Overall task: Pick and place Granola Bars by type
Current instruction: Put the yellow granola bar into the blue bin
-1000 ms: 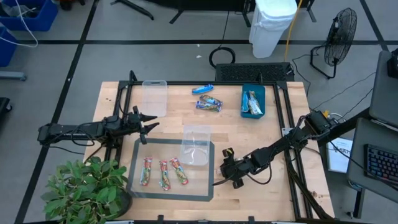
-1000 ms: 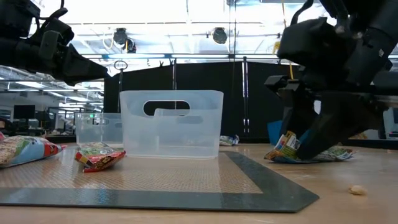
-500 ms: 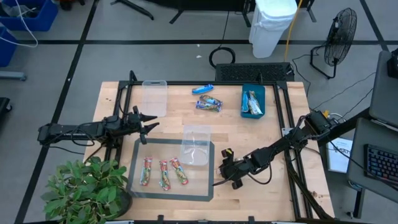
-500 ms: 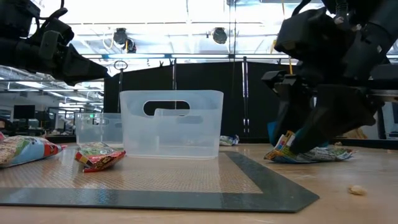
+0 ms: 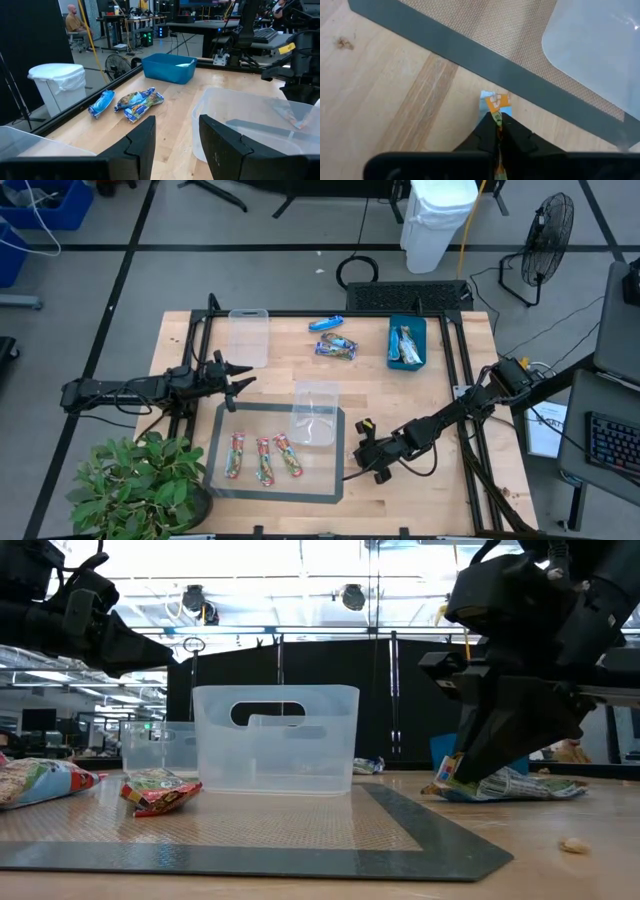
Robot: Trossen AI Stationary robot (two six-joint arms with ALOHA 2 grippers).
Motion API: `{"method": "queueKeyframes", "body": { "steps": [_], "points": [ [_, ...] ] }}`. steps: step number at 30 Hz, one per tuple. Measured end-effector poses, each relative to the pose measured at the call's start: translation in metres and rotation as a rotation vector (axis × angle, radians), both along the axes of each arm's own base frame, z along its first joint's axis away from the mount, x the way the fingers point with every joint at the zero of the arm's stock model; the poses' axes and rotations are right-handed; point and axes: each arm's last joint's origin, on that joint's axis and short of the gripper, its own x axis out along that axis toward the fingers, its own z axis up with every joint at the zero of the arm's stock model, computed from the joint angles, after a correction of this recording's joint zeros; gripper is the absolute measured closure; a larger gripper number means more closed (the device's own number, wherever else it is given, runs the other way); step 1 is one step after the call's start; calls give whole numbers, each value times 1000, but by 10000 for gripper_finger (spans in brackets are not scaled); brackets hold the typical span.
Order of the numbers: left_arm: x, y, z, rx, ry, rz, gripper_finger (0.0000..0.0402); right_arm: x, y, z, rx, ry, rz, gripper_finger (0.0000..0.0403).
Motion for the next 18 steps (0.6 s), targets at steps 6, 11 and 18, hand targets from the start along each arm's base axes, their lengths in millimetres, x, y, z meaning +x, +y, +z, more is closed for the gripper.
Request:
{"method": "queueKeyframes", "body": {
  "steps": [6, 11, 18],
  "points": [
    [0, 0, 0, 0, 0, 0, 245, -3, -2, 9, -12, -8, 17, 400],
    [0, 0, 0, 0, 0, 0, 245, -10, -9, 34, -7, -41, 13, 401],
    [0, 0, 0, 0, 0, 0, 245, -33, -39, 70, 32, -179, -25, 402]
  ]
}}
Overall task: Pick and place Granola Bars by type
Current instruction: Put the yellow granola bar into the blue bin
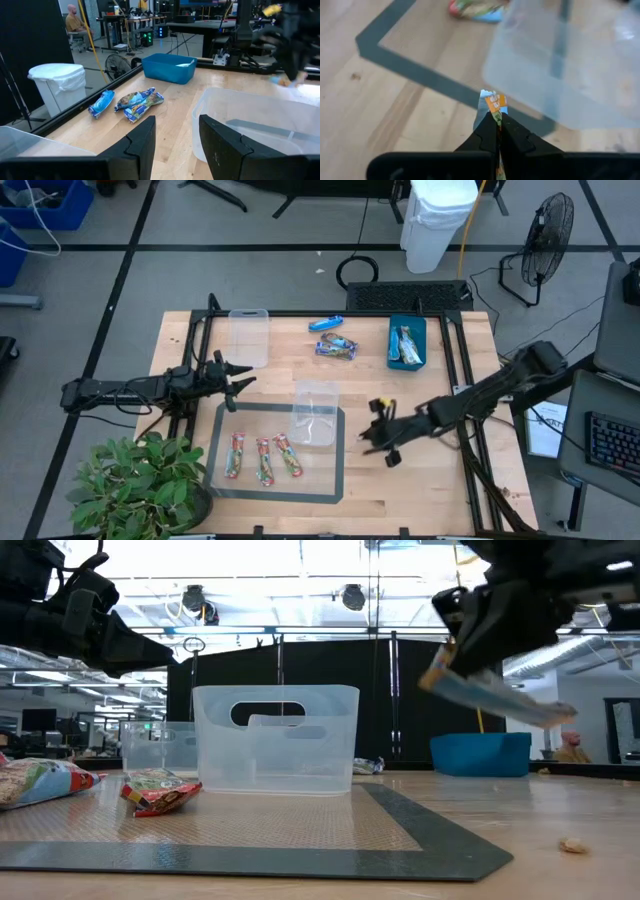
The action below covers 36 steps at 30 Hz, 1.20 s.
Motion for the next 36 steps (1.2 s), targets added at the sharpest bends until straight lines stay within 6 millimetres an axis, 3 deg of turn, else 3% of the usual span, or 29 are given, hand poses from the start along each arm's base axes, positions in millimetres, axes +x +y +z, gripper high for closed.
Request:
{"method": "queueKeyframes", "body": {
  "steps": [7, 13, 27, 36],
  "points": [
    [0, 0, 0, 0, 0, 0, 245, -34, -36, 19, 105, -249, -59, 402],
    [0, 0, 0, 0, 0, 0, 245, -56, -60, 21, 155, -374, -108, 403],
    [0, 0, 0, 0, 1, 0, 245, -61, -122, 31, 51, -508, -398, 403],
    [0, 0, 0, 0, 0, 0, 245, -74, -170, 32, -105, -519, -761, 403]
  ]
}}
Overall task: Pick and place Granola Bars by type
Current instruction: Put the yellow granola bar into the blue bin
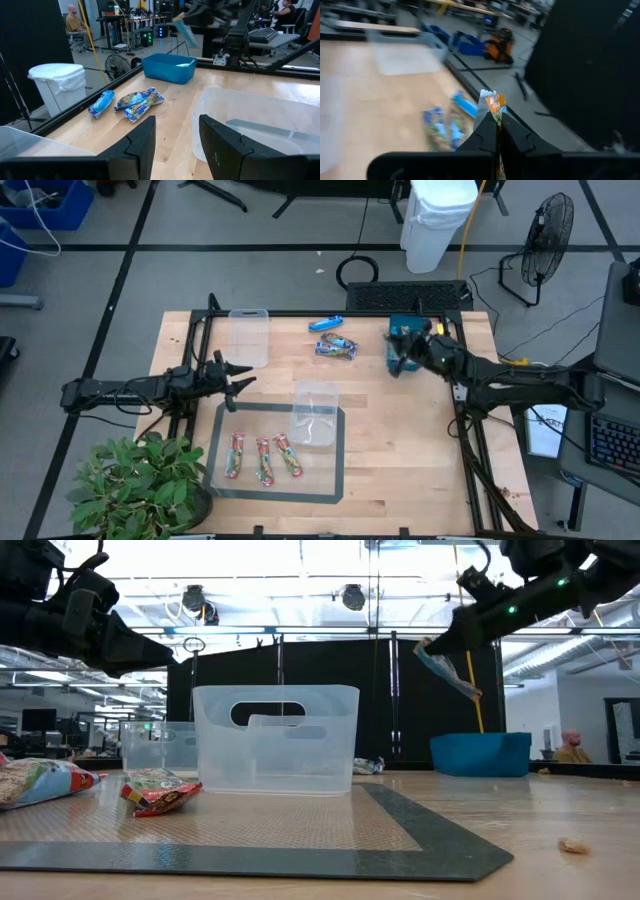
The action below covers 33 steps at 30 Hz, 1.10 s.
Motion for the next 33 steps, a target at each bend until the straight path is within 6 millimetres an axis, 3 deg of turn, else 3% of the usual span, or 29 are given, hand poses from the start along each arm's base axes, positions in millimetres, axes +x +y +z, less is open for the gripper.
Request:
{"method": "queueKeyframes", "body": {
  "steps": [15, 33],
  "points": [
    [0, 0, 0, 0, 0, 0, 245, -43, -45, -40, 22, -34, -324, 403],
    [0, 0, 0, 0, 0, 0, 245, -59, -47, -67, 120, -48, -361, 403]
  ]
}}
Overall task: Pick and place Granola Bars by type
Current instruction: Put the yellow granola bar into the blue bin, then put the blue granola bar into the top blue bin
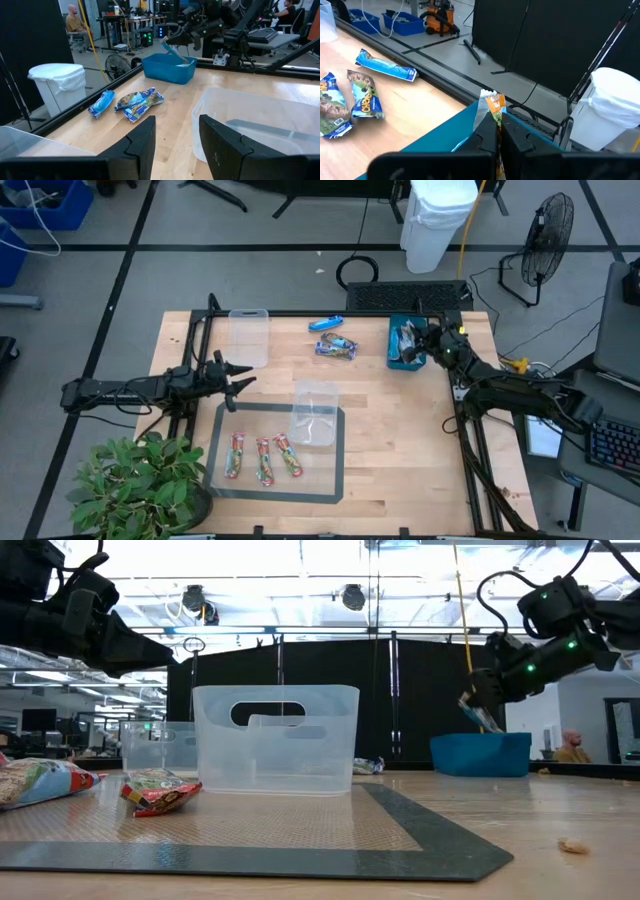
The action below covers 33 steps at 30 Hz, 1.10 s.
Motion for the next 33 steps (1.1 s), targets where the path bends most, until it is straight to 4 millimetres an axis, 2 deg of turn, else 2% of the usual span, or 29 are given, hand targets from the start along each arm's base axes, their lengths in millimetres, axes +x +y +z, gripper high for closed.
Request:
{"method": "queueKeyframes", "body": {
  "steps": [13, 33],
  "points": [
    [0, 0, 0, 0, 0, 0, 245, -1, 1, -1, -4, -4, -2, 402],
    [0, 0, 0, 0, 0, 0, 245, -5, -3, -1, 8, -26, -43, 346]
  ]
}}
